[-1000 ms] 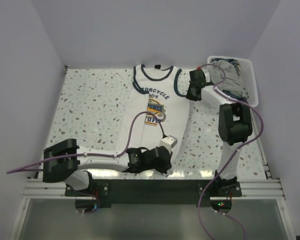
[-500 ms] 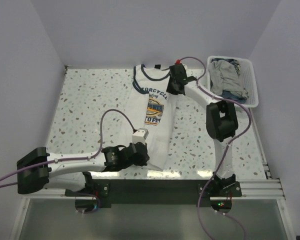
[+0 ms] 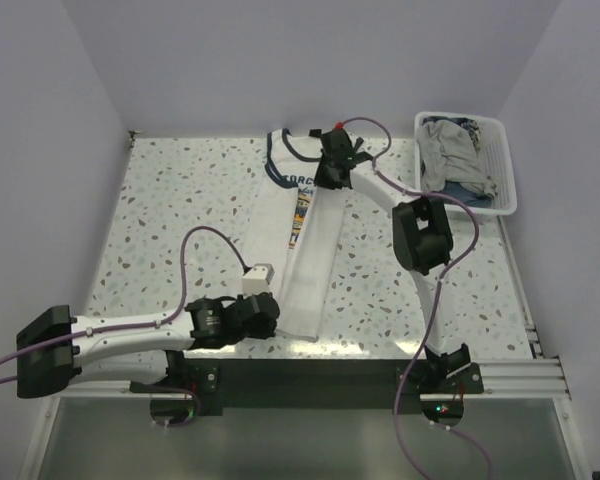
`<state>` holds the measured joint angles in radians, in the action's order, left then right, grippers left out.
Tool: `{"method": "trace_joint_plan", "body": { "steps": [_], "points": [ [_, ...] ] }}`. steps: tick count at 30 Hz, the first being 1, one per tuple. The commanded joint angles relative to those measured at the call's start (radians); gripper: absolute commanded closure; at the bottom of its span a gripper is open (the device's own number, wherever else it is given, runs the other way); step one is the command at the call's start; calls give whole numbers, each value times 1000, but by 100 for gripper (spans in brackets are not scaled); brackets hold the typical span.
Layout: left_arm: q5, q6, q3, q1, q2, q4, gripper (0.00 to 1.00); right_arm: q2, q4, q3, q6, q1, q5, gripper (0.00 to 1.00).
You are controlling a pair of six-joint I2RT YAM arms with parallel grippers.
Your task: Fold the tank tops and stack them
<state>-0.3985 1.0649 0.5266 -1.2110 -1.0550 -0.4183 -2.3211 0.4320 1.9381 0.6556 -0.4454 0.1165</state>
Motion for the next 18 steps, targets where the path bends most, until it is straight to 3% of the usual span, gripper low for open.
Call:
{"method": "trace_joint_plan", "body": {
  "steps": [1, 18],
  "points": [
    [-19, 33, -5, 5, 3, -43, 100, -18, -7, 88, 24, -19, -6, 100],
    [0, 29, -16, 5, -28, -51, 100, -103, 37, 189, -2, -56, -15, 100]
  ]
}}
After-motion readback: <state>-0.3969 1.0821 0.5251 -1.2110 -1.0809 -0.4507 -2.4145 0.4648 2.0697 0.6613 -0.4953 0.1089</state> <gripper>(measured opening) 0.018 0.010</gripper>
